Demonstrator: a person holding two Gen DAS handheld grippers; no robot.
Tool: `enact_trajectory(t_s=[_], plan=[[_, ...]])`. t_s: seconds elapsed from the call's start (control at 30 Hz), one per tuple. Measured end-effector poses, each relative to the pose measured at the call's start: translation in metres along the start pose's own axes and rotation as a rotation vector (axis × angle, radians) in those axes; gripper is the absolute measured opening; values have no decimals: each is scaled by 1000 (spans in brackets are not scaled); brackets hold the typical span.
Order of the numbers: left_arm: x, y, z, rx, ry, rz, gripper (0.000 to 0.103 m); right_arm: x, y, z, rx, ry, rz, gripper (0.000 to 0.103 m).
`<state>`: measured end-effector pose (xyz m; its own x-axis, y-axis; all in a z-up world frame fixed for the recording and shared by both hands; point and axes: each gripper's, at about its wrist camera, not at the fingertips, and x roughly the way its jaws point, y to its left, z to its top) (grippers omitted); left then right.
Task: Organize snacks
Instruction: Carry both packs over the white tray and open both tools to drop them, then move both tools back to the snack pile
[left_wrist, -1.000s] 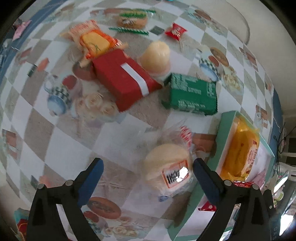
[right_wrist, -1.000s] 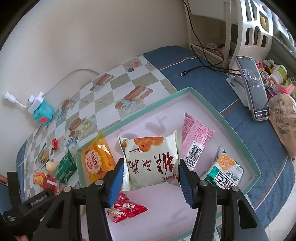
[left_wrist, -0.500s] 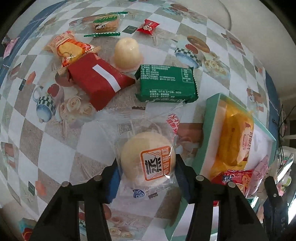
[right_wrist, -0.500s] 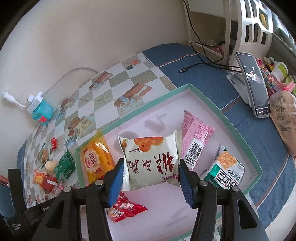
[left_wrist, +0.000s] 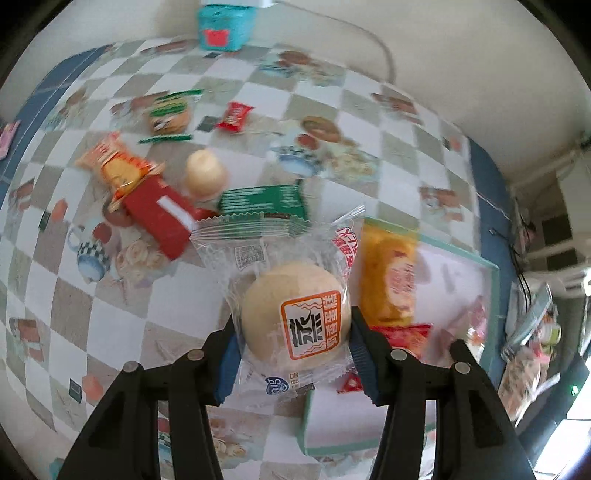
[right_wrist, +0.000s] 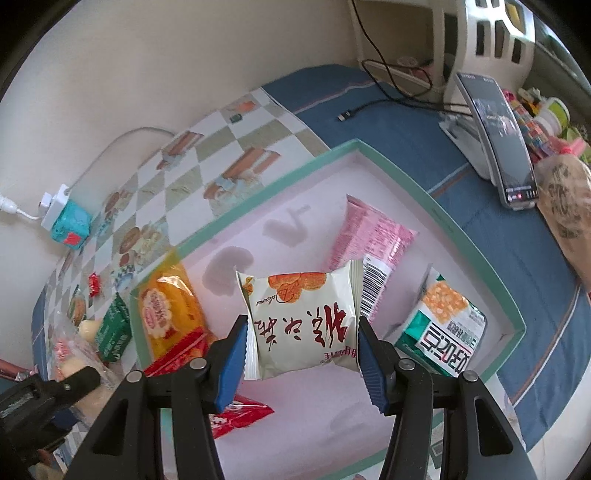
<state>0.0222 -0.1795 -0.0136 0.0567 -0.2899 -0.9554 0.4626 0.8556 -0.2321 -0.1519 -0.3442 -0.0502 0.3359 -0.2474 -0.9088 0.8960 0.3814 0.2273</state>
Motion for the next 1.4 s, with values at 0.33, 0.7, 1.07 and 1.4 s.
enact_trajectory(t_s=[0.33, 0.7, 1.07, 1.4], plan=[[37, -43, -21, 160, 68, 59, 55, 2, 0, 0, 7, 19, -7, 59], [53, -76, -32, 277, 69, 69, 56, 2, -7, 2, 29, 19, -15, 62], [36, -65, -25, 254, 75, 56, 75, -6, -13, 5, 47, 12, -20, 71], [0, -40, -8, 183, 1, 73, 87, -26, 2, 8, 0, -34, -15, 80]])
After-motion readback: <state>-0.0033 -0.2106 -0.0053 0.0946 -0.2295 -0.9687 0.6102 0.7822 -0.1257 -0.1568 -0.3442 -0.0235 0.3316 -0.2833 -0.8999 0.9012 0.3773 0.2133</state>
